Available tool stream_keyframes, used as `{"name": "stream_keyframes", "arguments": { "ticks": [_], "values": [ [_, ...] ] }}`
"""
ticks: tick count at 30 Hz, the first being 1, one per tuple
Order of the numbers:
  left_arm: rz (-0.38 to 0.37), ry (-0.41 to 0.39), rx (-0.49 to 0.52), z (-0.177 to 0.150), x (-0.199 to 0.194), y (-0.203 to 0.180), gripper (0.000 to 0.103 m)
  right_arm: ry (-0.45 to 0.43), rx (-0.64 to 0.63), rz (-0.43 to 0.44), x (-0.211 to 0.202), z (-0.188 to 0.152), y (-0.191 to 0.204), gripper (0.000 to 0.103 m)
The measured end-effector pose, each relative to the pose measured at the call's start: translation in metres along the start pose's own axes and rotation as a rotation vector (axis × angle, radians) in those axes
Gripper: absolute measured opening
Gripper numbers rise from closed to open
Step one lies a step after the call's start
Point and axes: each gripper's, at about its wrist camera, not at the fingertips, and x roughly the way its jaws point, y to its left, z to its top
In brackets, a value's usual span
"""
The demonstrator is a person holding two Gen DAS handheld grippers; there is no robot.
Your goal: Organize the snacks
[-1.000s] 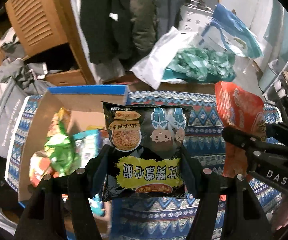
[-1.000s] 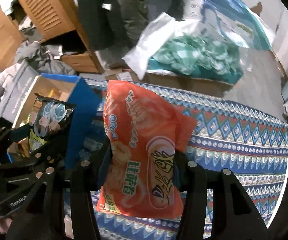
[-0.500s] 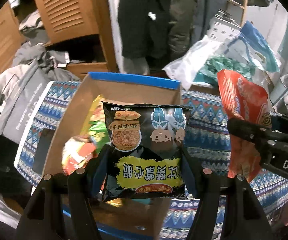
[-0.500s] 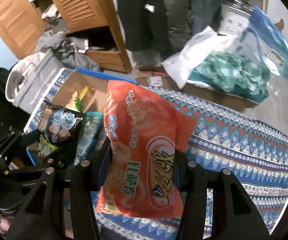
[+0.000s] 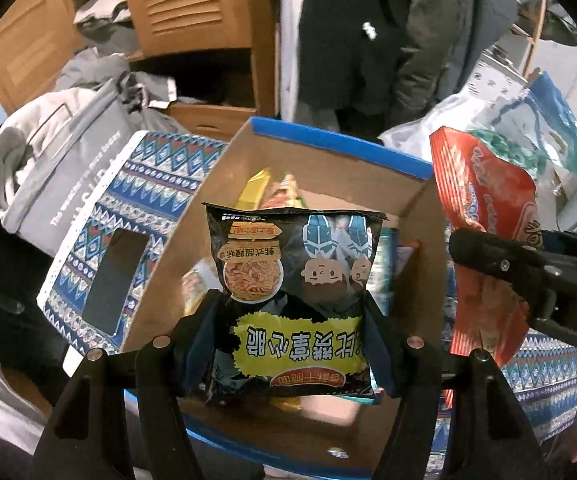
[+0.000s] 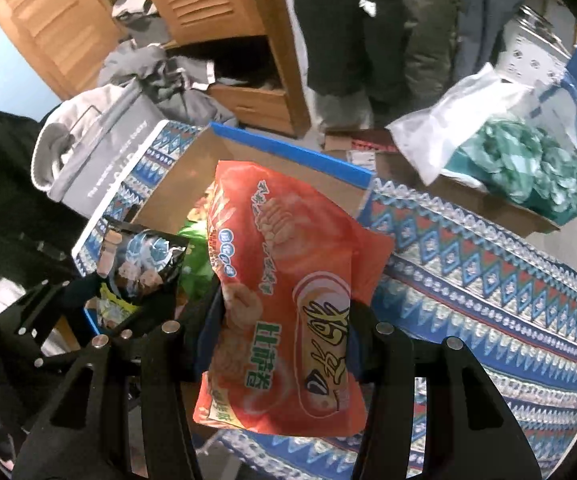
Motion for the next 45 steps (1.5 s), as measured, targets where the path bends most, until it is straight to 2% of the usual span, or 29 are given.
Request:
{"name": "stream_keyframes", "arguments": {
  "ticks": [10, 14, 15, 18, 20, 25, 34, 43, 45],
  "values": [
    [0.012, 0.036, -0.061, 0.001, 0.016, 0.026, 0.068, 0.051, -0.005, 0.033, 0.033, 0.012, 0.027, 0.052],
    [0.021, 0.058, -0.069, 0.000, 0.021, 0.030, 0.069, 0.051, -0.009, 0.023, 0.038, 0.015, 0.033, 0.061],
    [0.024, 0.062, -0.070, 0.000, 0.021, 0.031, 0.071, 0.051, -0.007, 0.025, 0.039, 0.015, 0.033, 0.067],
    [0.031, 0.054, -0.070, 0.001, 0.018, 0.032, 0.079, 0.040, 0.001, 0.021, 0.038, 0.017, 0.034, 0.073],
    [0.034, 0.045, -0.065, 0.001, 0.013, 0.032, 0.080, 0.032, 0.004, 0.014, 0.036, 0.017, 0.034, 0.076],
    [0.020, 0.027, -0.065, 0.000, 0.002, 0.035, 0.080, 0.006, 0.017, 0.012, 0.026, 0.017, 0.032, 0.076],
    [-0.010, -0.024, -0.074, 0.002, -0.027, 0.037, 0.081, -0.064, -0.024, -0.056, -0.008, 0.008, 0.041, 0.077],
    [-0.039, -0.059, -0.080, 0.001, -0.049, 0.036, 0.082, -0.130, -0.044, -0.067, -0.041, 0.002, 0.045, 0.079],
    [-0.042, -0.069, -0.086, 0.000, -0.053, 0.037, 0.085, -0.141, -0.044, -0.063, -0.048, 0.000, 0.045, 0.079]
  ]
}}
